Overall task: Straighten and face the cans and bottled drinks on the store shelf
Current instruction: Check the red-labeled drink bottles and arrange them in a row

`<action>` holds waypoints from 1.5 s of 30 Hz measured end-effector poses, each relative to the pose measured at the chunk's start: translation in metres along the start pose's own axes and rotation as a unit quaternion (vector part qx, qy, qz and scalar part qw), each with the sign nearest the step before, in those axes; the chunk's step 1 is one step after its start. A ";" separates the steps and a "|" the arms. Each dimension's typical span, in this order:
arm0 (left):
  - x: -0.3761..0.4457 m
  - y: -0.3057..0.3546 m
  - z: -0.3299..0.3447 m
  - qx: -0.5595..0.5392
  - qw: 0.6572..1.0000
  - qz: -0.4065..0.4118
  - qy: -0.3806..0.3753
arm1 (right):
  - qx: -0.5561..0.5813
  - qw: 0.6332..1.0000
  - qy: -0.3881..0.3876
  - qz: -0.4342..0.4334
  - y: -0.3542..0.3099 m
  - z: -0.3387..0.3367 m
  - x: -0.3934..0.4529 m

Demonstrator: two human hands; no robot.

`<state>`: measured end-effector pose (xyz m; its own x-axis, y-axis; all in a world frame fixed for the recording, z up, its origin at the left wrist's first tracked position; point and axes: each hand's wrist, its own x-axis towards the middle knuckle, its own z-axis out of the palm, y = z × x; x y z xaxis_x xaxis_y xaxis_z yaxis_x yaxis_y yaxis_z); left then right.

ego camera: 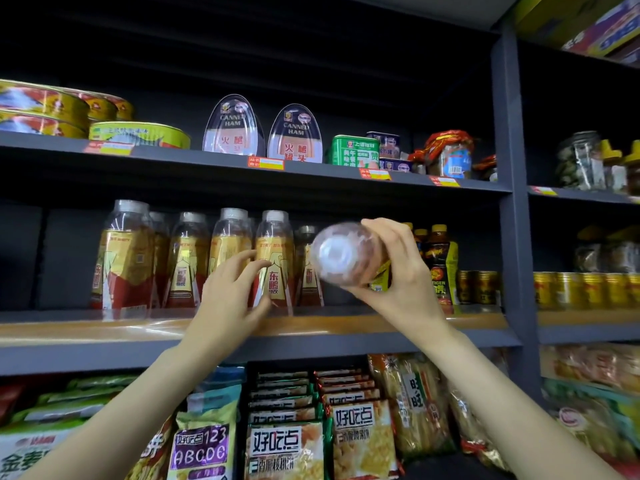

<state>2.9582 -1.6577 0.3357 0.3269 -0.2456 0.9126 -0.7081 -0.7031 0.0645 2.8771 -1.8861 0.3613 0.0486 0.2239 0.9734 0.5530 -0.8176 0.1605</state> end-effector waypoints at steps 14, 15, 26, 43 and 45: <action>0.027 -0.033 0.036 0.206 0.978 0.043 0.002 | 0.033 0.961 -0.052 0.269 0.052 0.057 0.029; 0.027 -0.034 0.037 0.205 0.978 0.046 0.007 | 0.030 0.957 -0.074 0.279 0.056 0.063 0.027; 0.026 -0.038 0.042 0.202 0.978 0.052 0.030 | -0.074 0.866 -0.171 0.463 0.096 0.098 0.029; 0.027 -0.040 0.046 0.181 0.981 0.053 0.044 | 0.041 0.836 -0.280 0.470 0.088 0.171 0.064; 0.026 -0.040 0.046 0.183 0.981 0.054 0.045 | 0.031 0.827 -0.294 0.479 0.096 0.176 0.065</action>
<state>3.0245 -1.6666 0.3386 0.1942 -0.2843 0.9389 -0.4591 -0.8721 -0.1691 3.0798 -1.8565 0.4109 0.8744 -0.2764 0.3989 0.0676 -0.7446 -0.6640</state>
